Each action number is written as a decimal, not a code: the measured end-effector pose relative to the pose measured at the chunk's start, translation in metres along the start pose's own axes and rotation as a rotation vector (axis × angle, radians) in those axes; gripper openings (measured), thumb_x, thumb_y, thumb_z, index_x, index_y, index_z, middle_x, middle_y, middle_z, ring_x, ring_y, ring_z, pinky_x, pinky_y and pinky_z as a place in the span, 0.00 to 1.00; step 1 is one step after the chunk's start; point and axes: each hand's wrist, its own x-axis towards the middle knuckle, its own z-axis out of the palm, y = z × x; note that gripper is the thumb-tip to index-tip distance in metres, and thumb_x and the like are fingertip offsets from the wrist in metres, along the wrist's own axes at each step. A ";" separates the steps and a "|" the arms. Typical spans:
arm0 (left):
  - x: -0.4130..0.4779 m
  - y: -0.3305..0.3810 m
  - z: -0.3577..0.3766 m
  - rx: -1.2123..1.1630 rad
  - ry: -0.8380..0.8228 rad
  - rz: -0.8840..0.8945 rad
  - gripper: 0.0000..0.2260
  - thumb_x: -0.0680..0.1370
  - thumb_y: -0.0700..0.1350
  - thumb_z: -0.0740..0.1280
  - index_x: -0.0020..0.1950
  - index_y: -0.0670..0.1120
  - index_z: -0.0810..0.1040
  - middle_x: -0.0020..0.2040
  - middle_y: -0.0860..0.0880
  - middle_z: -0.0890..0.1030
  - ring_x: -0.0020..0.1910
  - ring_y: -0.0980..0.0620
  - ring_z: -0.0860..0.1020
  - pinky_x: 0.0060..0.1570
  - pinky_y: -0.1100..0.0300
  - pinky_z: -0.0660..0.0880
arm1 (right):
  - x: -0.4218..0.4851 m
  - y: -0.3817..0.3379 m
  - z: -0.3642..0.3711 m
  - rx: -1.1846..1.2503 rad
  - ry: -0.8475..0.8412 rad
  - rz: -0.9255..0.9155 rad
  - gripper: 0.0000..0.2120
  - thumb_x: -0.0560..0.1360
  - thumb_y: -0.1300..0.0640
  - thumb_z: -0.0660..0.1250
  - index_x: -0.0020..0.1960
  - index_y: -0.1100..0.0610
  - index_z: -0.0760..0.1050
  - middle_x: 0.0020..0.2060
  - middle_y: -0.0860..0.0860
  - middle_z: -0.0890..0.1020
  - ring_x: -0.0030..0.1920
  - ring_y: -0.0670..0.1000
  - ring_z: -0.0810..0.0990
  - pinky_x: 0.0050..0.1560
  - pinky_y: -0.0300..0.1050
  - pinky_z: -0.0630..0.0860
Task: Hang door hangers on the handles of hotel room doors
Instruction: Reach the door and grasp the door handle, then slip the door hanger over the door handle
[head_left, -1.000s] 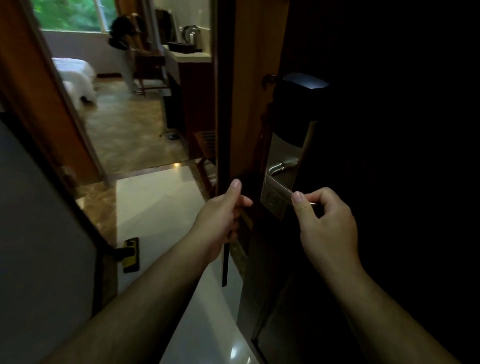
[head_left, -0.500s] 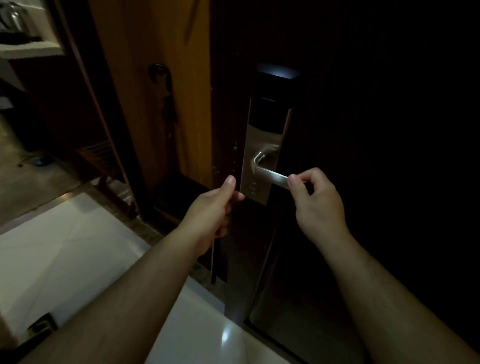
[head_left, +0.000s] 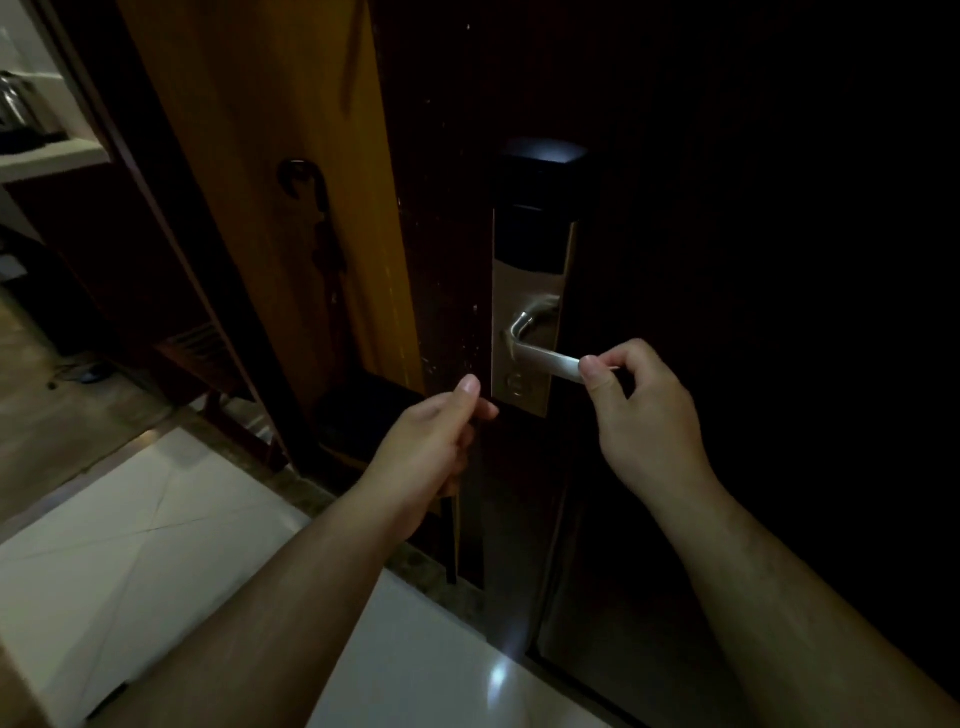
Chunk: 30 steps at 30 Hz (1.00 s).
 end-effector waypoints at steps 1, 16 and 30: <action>0.002 0.000 -0.002 0.001 -0.015 0.005 0.17 0.80 0.63 0.58 0.51 0.55 0.82 0.34 0.53 0.71 0.29 0.56 0.69 0.27 0.62 0.65 | 0.000 -0.001 0.001 -0.001 0.011 0.011 0.08 0.79 0.43 0.61 0.51 0.46 0.73 0.44 0.50 0.78 0.41 0.49 0.77 0.33 0.38 0.66; 0.047 0.016 -0.064 -0.178 -0.510 0.030 0.20 0.79 0.62 0.58 0.48 0.51 0.84 0.31 0.53 0.68 0.28 0.56 0.66 0.25 0.63 0.63 | -0.018 -0.033 0.026 -0.269 0.448 0.160 0.13 0.76 0.46 0.67 0.59 0.46 0.74 0.57 0.48 0.73 0.58 0.49 0.73 0.53 0.41 0.71; 0.041 0.031 -0.065 -0.522 -0.711 -0.079 0.18 0.81 0.58 0.58 0.48 0.46 0.80 0.30 0.51 0.65 0.23 0.57 0.63 0.18 0.66 0.60 | -0.082 -0.042 0.043 -0.337 -0.101 0.223 0.33 0.68 0.39 0.72 0.70 0.39 0.65 0.59 0.32 0.64 0.61 0.36 0.65 0.51 0.31 0.66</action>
